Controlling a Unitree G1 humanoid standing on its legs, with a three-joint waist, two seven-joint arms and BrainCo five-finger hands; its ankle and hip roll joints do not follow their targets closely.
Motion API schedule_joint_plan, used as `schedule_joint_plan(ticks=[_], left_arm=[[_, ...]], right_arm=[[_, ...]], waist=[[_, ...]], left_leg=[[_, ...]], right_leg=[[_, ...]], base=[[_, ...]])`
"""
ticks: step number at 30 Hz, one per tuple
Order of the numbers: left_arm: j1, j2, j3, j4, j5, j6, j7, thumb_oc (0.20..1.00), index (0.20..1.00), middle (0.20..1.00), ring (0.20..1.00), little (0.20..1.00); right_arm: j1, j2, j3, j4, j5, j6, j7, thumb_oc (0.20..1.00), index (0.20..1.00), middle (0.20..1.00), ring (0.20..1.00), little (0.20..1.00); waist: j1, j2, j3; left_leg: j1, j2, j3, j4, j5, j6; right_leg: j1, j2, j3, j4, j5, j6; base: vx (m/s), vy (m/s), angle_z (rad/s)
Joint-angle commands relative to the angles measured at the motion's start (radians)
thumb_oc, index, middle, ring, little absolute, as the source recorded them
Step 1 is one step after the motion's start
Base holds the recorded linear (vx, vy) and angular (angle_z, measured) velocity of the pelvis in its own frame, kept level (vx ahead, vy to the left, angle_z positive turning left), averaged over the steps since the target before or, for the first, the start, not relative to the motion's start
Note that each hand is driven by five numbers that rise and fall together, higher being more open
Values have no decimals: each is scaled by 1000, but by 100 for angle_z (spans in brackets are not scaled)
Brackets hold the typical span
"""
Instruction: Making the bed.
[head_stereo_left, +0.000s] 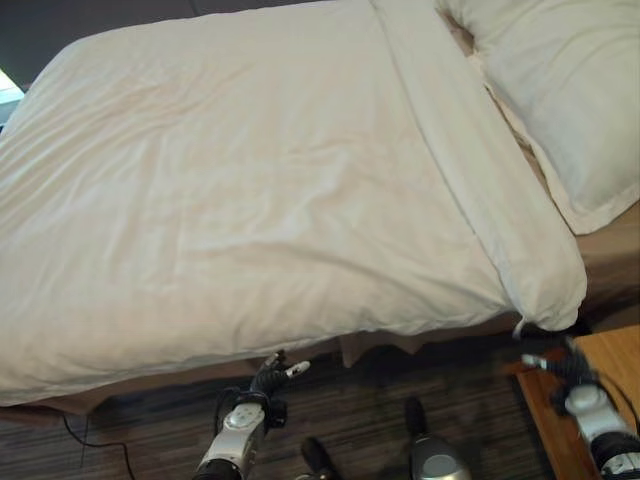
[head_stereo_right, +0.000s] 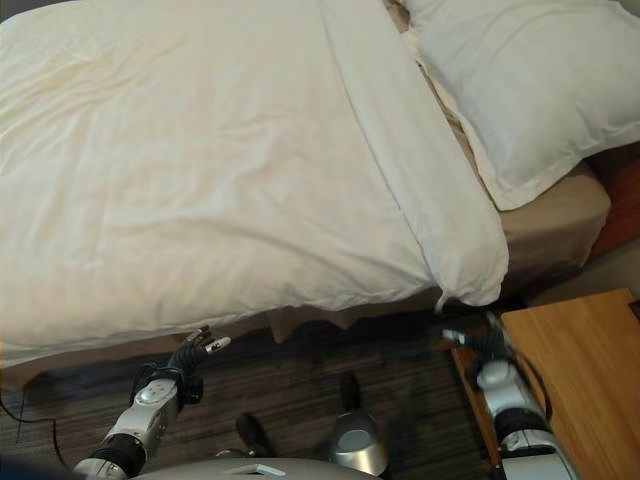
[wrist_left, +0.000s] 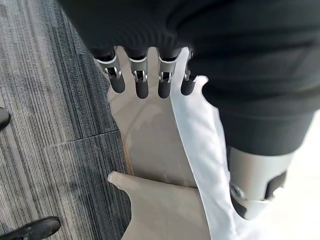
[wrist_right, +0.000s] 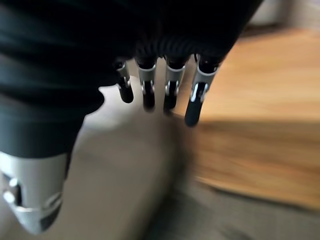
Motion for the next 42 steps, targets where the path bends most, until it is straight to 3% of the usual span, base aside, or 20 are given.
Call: schedule_joint_plan(ticks=[1, 4, 6, 7, 9, 10, 12, 13, 17, 18, 21, 25, 28, 34, 36, 40, 42], left_arm=[[-52, 40, -2, 18, 27, -16, 2, 1000, 1000, 1000, 1000, 1000], [-32, 57, 4, -19, 6, -16, -2, 1000, 1000, 1000, 1000, 1000], [-9, 61, 23, -43, 6, -10, -3, 1000, 1000, 1000, 1000, 1000], [-9, 62, 24, -43, 7, -10, -3, 1000, 1000, 1000, 1000, 1000], [9, 59, 46, -47, 20, -3, 2, 1000, 1000, 1000, 1000, 1000], [9, 59, 46, -47, 20, -3, 2, 1000, 1000, 1000, 1000, 1000], [13, 56, 58, -56, 29, -1, 3, 1000, 1000, 1000, 1000, 1000], [12, 57, 58, -56, 29, -1, 3, 1000, 1000, 1000, 1000, 1000], [10, 55, 63, -50, 24, 2, 4, 1000, 1000, 1000, 1000, 1000], [11, 49, 62, -39, 17, 5, 2, 1000, 1000, 1000, 1000, 1000], [14, 48, 63, -33, 13, 4, -1, 1000, 1000, 1000, 1000, 1000], [41, 32, 61, -18, -2, -6, -21, 1000, 1000, 1000, 1000, 1000], [54, 36, 60, -33, -39, -21, -21, 1000, 1000, 1000, 1000, 1000], [18, 38, 34, -57, -77, -47, -11, 1000, 1000, 1000, 1000, 1000], [1, 41, 32, -50, -58, -50, -4, 1000, 1000, 1000, 1000, 1000], [-8, 38, 42, -26, -78, -51, -5, 1000, 1000, 1000, 1000, 1000], [-18, 31, 60, 0, -132, -51, -14, 1000, 1000, 1000, 1000, 1000]], right_arm=[[15, -39, -22, 154, 53, 19, -1, 1000, 1000, 1000, 1000, 1000], [-6, -94, -53, 152, 69, 17, -11, 1000, 1000, 1000, 1000, 1000], [-22, -136, -65, 32, 87, -2, -26, 200, 200, 200, 200, 200], [-22, -136, -65, 31, 87, -1, -26, 200, 200, 200, 200, 200], [-26, -188, -106, -286, 143, -25, -53, 200, 200, 200, 200, 200], [-26, -188, -106, -286, 143, -25, -53, 200, 200, 200, 200, 200], [-55, -188, -174, -488, 320, -90, -78, 200, 200, 200, 200, 200], [-54, -188, -175, -490, 320, -89, -78, 200, 200, 200, 200, 200], [-137, -94, -245, -605, 662, -212, -62, 200, 200, 200, 200, 200], [-193, -30, -263, -629, 855, -276, -31, 200, 200, 200, 200, 200], [-214, -2, -273, -634, 956, -301, 1, 200, 200, 200, 200, 200], [-283, 59, -311, -687, 1146, -411, 45, 200, 200, 200, 200, 200], [-344, 62, -319, -708, 1179, -471, 22, 200, 200, 200, 200, 200], [-446, -1, -241, -581, 1116, -408, -1, 200, 200, 200, 200, 200], [-400, 44, -209, -457, 1067, -317, 30, 200, 200, 200, 200, 200], [-346, 97, -208, -340, 1047, -268, 58, 200, 200, 200, 200, 200], [-304, 144, -205, -178, 1003, -205, 81, 200, 200, 200, 200, 200]], waist=[[20, -70, -14], [33, -82, -18], [38, -89, -24], [38, -90, -26], [34, -93, -32], [34, -93, -34], [31, -89, -36], [32, -90, -38], [37, -73, -40], [45, -60, -39], [48, -55, -41], [61, -25, -43], [70, 2, -36], [64, 47, 8], [58, 75, 26], [54, 93, 31], [53, 121, 38]], left_leg=[[87, 86, -12, 12, -65, -94], [90, 94, -17, 12, -62, -98], [94, 100, -18, 12, -63, -101], [91, 100, -18, 12, -59, -101], [92, 104, -14, 12, -57, -104], [91, 104, -14, 12, -57, -104], [97, 107, -12, 12, -60, -106], [92, 107, -11, 12, -55, -106], [93, 111, -11, 12, -53, -109], [96, 111, -15, 12, -57, -112], [91, 111, -16, 12, -51, -113], [89, 112, -24, 12, -48, -118], [84, 113, -34, 12, -42, -123], [66, 112, -30, 12, -32, -129], [63, 111, -20, 12, -25, -132], [59, 108, -20, 12, -23, -132], [45, 101, -25, 12, -20, -132]], right_leg=[[-64, -65, 21, 12, -39, 69], [-52, -61, 11, 12, -41, 69], [-43, -58, 7, 12, -43, 72], [-47, -57, 8, 12, -40, 70], [-48, -51, 11, 12, -39, 69], [-50, -51, 11, 12, -38, 69], [-46, -47, 12, 12, -42, 68], [-51, -46, 14, 12, -38, 66], [-51, -44, 14, 12, -43, 63], [-46, -43, 11, 12, -52, 62], [-51, -42, 12, 12, -50, 59], [-50, -42, 6, 12, -60, 56], [-49, -41, 1, 12, -69, 52], [-72, -38, 11, 12, -66, 50], [-80, -37, 13, 12, -62, 50], [-82, -38, 11, 12, -63, 51], [-92, -43, 8, 12, -60, 54]], base=[[9, -64, 9], [6, -27, 0], [0, 0, 0], [39, 5, 3], [10, 1, -2], [14, 3, -3], [0, 0, 0], [0, 0, 0], [11, 0, 0], [0, 0, 0], [14, -2, -2], [31, -12, 3], [16, -38, 5], [-52, -22, 5], [-15, -12, 0], [10, -6, -4], [0, 0, 0]])
